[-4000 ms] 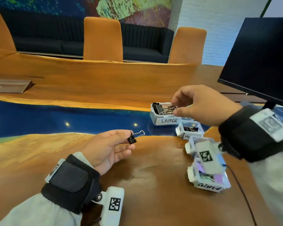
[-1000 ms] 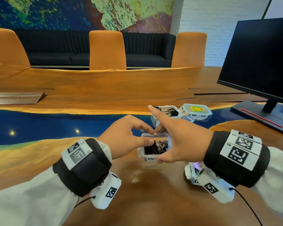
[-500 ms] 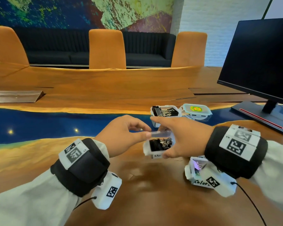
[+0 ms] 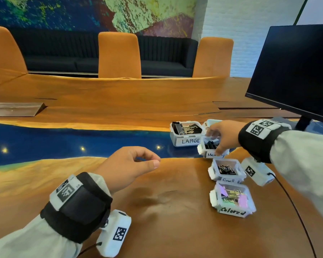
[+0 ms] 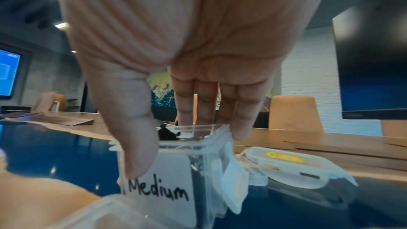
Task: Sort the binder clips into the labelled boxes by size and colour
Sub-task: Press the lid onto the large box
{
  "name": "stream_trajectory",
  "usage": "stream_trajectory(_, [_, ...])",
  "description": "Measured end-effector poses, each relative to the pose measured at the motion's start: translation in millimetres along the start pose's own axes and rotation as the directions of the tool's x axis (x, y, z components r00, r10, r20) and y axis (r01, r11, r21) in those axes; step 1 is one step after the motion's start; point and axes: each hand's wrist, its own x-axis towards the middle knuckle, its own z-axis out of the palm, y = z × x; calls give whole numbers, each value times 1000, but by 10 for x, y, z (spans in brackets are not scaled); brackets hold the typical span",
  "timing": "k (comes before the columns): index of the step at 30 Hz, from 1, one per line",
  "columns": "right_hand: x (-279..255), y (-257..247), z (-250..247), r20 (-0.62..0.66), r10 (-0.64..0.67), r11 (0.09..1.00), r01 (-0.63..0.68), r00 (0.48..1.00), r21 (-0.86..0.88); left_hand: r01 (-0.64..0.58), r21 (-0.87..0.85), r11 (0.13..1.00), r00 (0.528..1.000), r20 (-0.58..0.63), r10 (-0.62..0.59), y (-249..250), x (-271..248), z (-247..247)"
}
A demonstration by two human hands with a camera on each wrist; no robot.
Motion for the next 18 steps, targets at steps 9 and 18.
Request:
stream_trajectory(9, [143, 176, 56, 71, 18, 997, -23, 997, 69, 70, -140, 988, 997, 42, -65, -60, 65, 35])
stream_trajectory(18, [478, 131, -233, -68, 86, 979, -72, 994, 190, 252, -380, 890, 967, 73, -243, 171, 818, 141])
